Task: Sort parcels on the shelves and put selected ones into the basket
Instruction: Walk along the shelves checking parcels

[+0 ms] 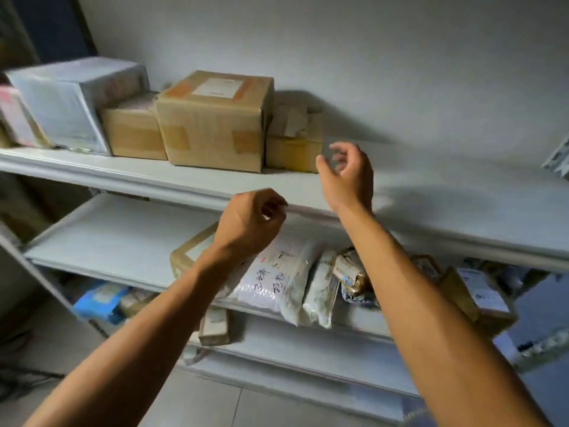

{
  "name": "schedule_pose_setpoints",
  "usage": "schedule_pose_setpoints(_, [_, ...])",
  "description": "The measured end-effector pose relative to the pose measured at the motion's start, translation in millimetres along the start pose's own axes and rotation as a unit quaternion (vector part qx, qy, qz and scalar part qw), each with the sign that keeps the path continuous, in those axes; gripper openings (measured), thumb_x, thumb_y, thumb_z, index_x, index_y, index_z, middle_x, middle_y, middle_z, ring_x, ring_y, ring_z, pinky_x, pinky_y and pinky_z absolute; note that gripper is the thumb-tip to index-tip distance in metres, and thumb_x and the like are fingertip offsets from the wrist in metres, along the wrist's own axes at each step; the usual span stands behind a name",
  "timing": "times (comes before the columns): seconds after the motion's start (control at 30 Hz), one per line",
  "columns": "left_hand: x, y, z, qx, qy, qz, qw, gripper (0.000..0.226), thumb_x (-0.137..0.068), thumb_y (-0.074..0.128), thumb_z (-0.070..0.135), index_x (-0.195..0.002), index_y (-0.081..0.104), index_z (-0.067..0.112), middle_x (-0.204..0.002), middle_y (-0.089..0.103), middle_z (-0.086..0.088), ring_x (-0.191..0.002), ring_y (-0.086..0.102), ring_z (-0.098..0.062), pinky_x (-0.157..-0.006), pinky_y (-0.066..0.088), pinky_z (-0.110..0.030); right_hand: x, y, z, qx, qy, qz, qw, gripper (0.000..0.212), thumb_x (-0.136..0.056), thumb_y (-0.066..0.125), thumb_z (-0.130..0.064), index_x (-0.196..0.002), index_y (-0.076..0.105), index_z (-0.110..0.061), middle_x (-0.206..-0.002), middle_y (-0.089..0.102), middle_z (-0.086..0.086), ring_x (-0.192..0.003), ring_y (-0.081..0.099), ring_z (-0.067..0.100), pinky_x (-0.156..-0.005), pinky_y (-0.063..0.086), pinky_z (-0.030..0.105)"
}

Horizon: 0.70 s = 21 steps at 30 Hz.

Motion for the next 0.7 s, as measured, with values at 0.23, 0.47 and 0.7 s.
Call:
schedule_pose_setpoints(0.23, [-19,-5,0,0.024,-0.049,0.037,0.998,0.01,-0.089,0.068,0.022,-0.095,0.077,0.02,-0.081,0.075,0.008,-0.07,0.07,-0.002,-0.071,0.061,-0.032,-95,58,-15,-0.007,0.25,-0.235,0.939,0.06,-0.097,0.052,-0.049,-0.145,0.046,-0.013,-0.132,0.055,0.01,-0.107,0.059,0.028,-0.081,0.052,0.036])
schedule_pose_setpoints(0.47, [-22,-7,-3,0.087,-0.064,0.079,0.991,0.01,-0.091,0.068,0.024,-0.099,0.074,0.02,-0.077,0.073,0.006,-0.064,0.07,-0.012,-0.063,0.06,-0.043,-93,26,-3,-0.108,0.354,-0.325,0.87,0.037,-0.069,0.075,-0.039,-0.097,0.057,-0.023,-0.093,0.056,0.003,-0.062,0.05,0.012,-0.046,0.022,0.021])
schedule_pose_setpoints(0.7, [-73,10,21,-0.303,0.184,0.06,0.933,0.088,-0.075,0.071,0.059,-0.15,0.039,0.027,-0.158,0.032,-0.015,-0.146,0.03,-0.032,-0.117,0.031,-0.042,-71,7,-6,-0.125,0.344,-0.34,0.867,0.019,-0.088,0.061,-0.039,-0.079,0.055,-0.023,-0.071,0.05,-0.002,-0.048,0.033,0.007,-0.041,0.02,0.017])
Point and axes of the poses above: each hand's wrist, its own x-axis away from the middle knuckle, its own y-axis out of the palm, z = x × y, the point moved 1 cm from there along -x, towards the middle knuckle
